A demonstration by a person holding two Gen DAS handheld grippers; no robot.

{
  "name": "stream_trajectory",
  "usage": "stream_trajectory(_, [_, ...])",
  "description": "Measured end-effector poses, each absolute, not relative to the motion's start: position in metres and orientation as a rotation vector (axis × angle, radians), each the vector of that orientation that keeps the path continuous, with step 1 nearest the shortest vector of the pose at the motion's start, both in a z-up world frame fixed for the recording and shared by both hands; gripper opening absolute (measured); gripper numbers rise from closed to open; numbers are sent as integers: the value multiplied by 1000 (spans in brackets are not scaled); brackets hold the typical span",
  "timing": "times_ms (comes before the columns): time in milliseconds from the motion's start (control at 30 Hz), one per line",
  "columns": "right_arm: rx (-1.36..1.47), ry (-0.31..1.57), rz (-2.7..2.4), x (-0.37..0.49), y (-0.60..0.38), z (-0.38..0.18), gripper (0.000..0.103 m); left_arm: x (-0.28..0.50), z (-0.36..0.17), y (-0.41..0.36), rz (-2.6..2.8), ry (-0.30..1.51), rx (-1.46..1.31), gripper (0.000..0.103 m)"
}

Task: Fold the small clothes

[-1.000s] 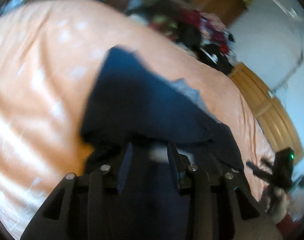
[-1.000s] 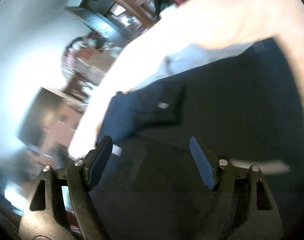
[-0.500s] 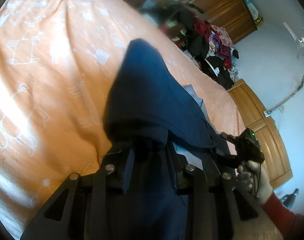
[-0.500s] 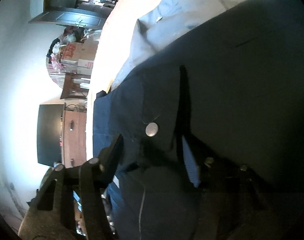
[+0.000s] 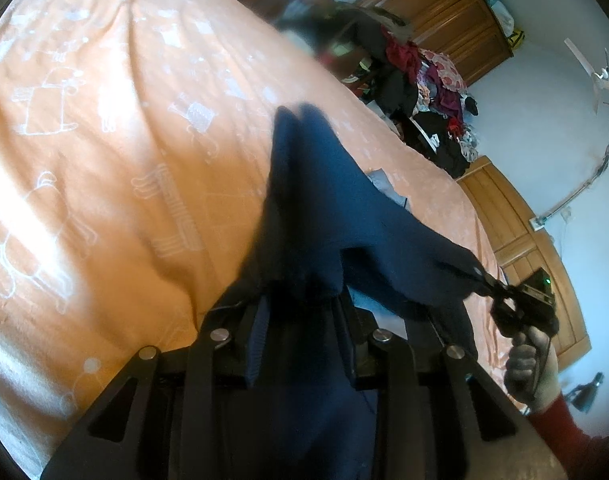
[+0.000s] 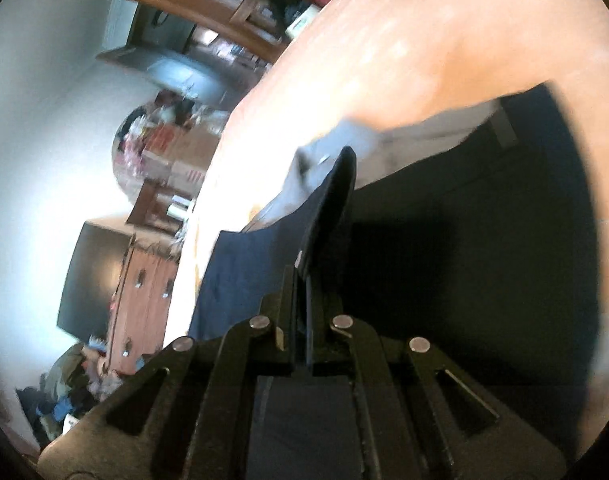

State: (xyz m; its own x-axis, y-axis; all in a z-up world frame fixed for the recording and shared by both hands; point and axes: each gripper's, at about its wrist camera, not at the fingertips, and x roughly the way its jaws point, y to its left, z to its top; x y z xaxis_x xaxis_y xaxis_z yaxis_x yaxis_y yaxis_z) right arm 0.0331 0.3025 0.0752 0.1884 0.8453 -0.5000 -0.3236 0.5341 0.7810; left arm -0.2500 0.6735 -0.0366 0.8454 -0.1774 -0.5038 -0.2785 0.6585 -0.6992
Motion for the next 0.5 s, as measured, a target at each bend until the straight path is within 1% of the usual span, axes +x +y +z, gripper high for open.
stream_trajectory(233, [591,1057,766,42,252,67,1,-248,-37,673,62,583,-860,34])
stream_trajectory(500, [510,1120,696,35,244,37,2,-245,-31,669,54,616,-836,35])
